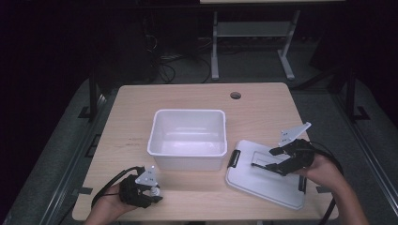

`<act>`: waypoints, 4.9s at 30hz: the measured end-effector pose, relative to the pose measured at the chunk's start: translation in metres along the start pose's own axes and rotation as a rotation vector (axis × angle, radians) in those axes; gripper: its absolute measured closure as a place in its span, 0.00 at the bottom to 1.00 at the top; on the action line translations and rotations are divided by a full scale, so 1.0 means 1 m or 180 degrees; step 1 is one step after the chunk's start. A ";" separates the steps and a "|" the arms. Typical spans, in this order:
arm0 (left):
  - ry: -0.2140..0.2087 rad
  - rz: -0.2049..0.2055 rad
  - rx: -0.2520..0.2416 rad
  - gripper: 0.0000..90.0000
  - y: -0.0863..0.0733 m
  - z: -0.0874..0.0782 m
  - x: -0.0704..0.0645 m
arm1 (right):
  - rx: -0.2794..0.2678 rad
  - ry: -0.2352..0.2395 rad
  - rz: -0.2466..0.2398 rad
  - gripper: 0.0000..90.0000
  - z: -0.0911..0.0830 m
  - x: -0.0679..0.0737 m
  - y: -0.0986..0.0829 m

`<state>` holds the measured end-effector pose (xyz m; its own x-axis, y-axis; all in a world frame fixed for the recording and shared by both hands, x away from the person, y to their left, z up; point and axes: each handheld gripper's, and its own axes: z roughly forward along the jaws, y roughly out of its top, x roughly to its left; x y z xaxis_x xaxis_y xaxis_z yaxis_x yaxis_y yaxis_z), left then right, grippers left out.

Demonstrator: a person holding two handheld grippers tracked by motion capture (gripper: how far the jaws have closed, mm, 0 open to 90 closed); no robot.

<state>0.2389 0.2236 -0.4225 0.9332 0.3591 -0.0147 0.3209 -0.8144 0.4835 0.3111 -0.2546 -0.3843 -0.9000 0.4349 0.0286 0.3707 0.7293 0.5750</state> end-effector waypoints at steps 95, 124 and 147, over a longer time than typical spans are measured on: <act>0.0289 0.0091 -0.0203 0.66 0.098 -0.116 0.064 | -0.0035 0.0036 0.0038 0.42 -0.001 -0.001 -0.006; 0.0260 0.0028 -0.0093 0.66 0.110 -0.093 0.087 | -0.0035 0.0050 0.0020 0.42 -0.004 -0.003 -0.001; 0.0219 -0.0002 -0.0004 0.66 0.101 -0.064 0.093 | -0.0015 0.0044 0.0039 0.42 -0.006 -0.004 -0.003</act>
<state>0.3481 0.2037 -0.3188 0.9196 0.3902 0.0453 0.3213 -0.8135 0.4847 0.3124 -0.2615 -0.3816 -0.8985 0.4365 0.0469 0.3807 0.7216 0.5783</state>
